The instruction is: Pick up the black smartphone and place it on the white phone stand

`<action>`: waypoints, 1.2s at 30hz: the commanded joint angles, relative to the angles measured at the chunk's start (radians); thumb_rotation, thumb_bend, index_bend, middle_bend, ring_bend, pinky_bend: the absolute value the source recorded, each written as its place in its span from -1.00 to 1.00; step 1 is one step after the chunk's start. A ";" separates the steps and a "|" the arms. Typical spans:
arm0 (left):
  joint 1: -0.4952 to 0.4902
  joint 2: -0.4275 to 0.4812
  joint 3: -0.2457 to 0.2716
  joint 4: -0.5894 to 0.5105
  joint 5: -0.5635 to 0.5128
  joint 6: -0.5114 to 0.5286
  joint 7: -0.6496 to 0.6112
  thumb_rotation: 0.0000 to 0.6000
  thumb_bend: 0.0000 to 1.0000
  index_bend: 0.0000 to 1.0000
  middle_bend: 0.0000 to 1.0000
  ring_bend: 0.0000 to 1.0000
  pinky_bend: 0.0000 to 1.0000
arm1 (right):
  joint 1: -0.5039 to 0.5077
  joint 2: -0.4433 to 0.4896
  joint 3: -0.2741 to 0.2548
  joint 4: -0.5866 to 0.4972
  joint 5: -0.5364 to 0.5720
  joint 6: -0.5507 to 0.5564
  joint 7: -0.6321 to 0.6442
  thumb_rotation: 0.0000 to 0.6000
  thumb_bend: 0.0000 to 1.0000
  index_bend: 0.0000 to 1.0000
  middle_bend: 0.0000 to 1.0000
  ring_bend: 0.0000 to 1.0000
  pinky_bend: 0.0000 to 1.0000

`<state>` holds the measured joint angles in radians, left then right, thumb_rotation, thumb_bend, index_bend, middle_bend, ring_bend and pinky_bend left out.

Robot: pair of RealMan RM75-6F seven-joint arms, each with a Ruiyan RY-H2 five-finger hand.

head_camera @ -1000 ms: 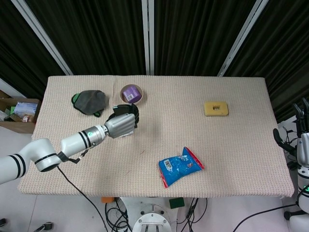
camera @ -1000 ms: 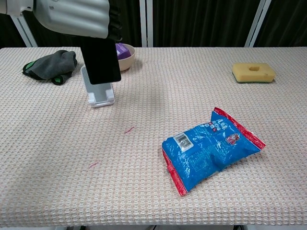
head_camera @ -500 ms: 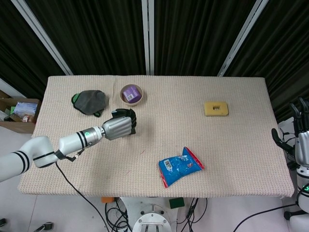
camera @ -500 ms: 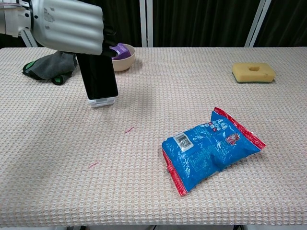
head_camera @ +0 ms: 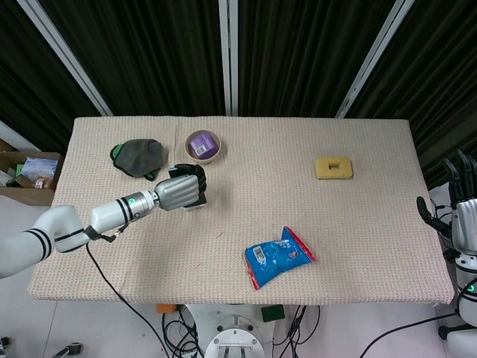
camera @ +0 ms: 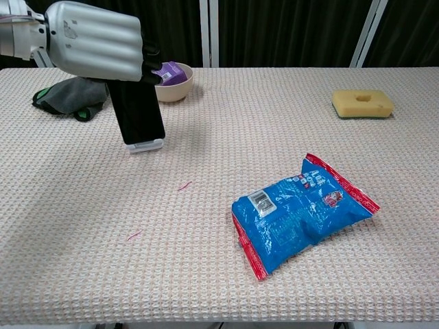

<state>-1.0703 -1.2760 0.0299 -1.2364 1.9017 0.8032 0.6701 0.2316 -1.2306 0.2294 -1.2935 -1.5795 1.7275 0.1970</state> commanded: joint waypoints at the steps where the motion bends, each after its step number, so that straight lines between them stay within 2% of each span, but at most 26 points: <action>1: 0.002 -0.010 -0.002 0.013 -0.005 0.007 -0.006 1.00 -0.14 0.40 0.34 -0.05 0.26 | -0.001 0.001 -0.002 0.000 0.000 -0.002 0.000 1.00 -0.28 -1.00 -1.00 -1.00 -1.00; 16: 0.014 -0.038 0.013 0.054 -0.011 0.036 -0.025 1.00 -0.15 0.36 0.28 -0.11 0.21 | -0.005 0.005 -0.004 -0.001 0.010 -0.009 -0.005 1.00 -0.27 -1.00 -1.00 -1.00 -1.00; 18: 0.012 -0.039 0.015 0.056 -0.012 0.028 -0.020 1.00 -0.17 0.24 0.19 -0.18 0.16 | -0.005 0.005 -0.003 -0.001 0.012 -0.010 -0.005 1.00 -0.27 -1.00 -1.00 -1.00 -1.00; 23: 0.006 -0.035 0.024 0.054 -0.011 0.013 -0.015 1.00 -0.40 -0.59 -0.29 -0.50 -0.13 | -0.003 0.003 -0.003 0.000 0.011 -0.011 -0.007 1.00 -0.27 -1.00 -1.00 -1.00 -1.00; 25: 0.008 -0.035 0.022 0.055 -0.014 0.015 -0.006 1.00 -0.46 -0.74 -0.42 -0.59 -0.21 | -0.003 0.003 -0.005 0.001 0.013 -0.016 -0.008 1.00 -0.27 -1.00 -1.00 -1.00 -1.00; 28: 0.011 -0.031 0.015 0.051 -0.028 0.007 0.009 1.00 -0.52 -0.82 -0.50 -0.70 -0.31 | -0.003 0.003 -0.004 0.001 0.014 -0.017 -0.010 1.00 -0.26 -1.00 -1.00 -1.00 -1.00; 36: 0.015 -0.008 0.011 0.003 -0.061 -0.033 0.043 1.00 -0.66 -0.89 -0.72 -0.87 -0.45 | 0.000 0.000 -0.002 0.005 0.016 -0.019 -0.006 1.00 -0.26 -1.00 -1.00 -1.00 -1.00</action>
<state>-1.0573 -1.2891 0.0425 -1.2237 1.8475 0.7757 0.7084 0.2310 -1.2300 0.2270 -1.2883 -1.5635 1.7089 0.1912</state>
